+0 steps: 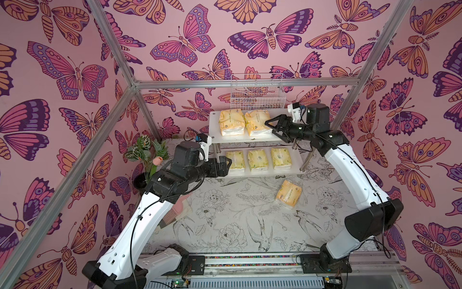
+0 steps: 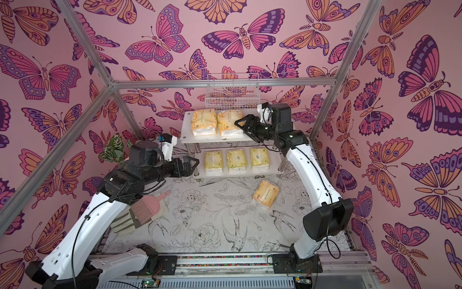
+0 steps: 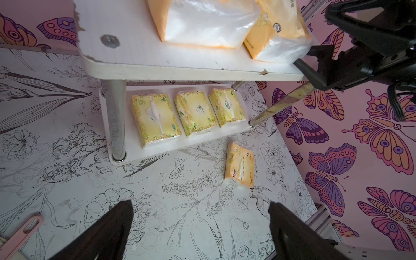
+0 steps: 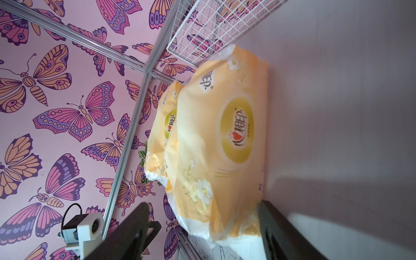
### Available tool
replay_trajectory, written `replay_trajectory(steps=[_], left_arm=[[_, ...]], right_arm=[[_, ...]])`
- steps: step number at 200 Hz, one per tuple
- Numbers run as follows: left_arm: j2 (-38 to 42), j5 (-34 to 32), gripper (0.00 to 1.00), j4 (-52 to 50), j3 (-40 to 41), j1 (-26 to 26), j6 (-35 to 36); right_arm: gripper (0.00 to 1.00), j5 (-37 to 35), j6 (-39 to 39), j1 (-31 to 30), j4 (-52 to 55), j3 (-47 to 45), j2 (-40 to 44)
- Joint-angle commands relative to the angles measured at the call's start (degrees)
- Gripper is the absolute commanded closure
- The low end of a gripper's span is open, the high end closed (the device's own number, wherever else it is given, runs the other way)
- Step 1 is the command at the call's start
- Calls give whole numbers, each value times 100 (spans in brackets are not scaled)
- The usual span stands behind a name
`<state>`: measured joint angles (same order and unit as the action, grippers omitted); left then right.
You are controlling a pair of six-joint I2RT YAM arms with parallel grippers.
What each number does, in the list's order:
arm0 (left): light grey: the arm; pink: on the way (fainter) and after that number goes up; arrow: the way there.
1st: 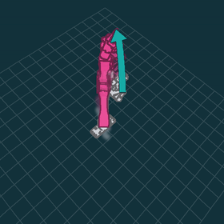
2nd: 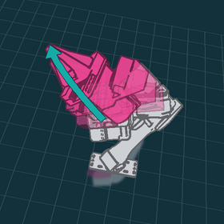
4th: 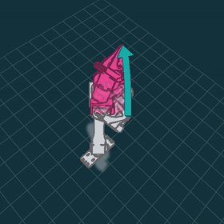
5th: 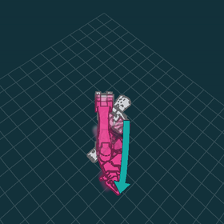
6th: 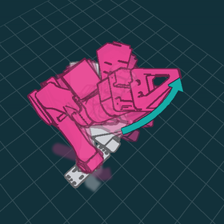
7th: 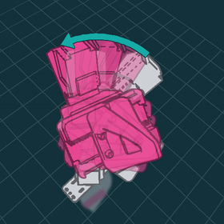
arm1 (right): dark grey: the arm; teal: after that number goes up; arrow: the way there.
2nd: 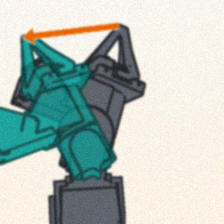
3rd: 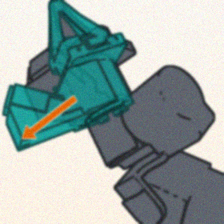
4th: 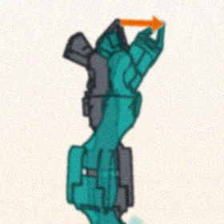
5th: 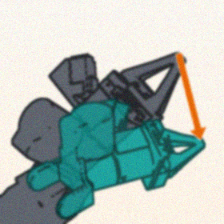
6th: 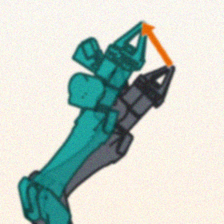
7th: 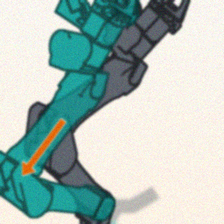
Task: Place the tissue boxes on the shelf by color
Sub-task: Adjust the box of tissues on the shelf, then move the box of tissues to the center of the board.
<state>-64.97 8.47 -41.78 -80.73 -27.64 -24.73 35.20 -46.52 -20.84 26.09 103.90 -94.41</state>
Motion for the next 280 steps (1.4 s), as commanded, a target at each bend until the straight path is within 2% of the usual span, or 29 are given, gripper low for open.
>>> replay_trajectory(steps=[1,23,73,89,125,155,178,200,251,280], left_arm=[[116,-96,0,91,101,48,-23],[222,-172,0,82,157,53,-14],[765,-418,0,8,638,79,-60],[957,-387,0,-30,928,73,-97],[1399,-244,0,-39,1745,74,-272],[1701,-161,0,-40,2364,74,-410],[1891,-127,0,-10,2722,74,-487],[2000,-57,0,91,3015,66,-623],[2053,149,0,473,3520,0,-924],[1966,207,0,621,3649,-70,-990]], right_arm=[[20,-3,-8,-69,65,-106,158],[20,-323,165,-63,109,-230,402],[16,-1108,761,131,736,-794,1795],[14,-1382,952,261,1011,-1388,2304],[9,-2170,1182,613,1313,-3361,3491],[8,-2683,1297,905,1346,-4814,3914],[7,-2943,1272,1129,993,-5599,3831],[7,-2783,1151,1275,485,-5959,3391],[8,-2313,1145,1288,-73,-5753,2082],[8,-2371,1149,1287,-331,-5651,1566]])
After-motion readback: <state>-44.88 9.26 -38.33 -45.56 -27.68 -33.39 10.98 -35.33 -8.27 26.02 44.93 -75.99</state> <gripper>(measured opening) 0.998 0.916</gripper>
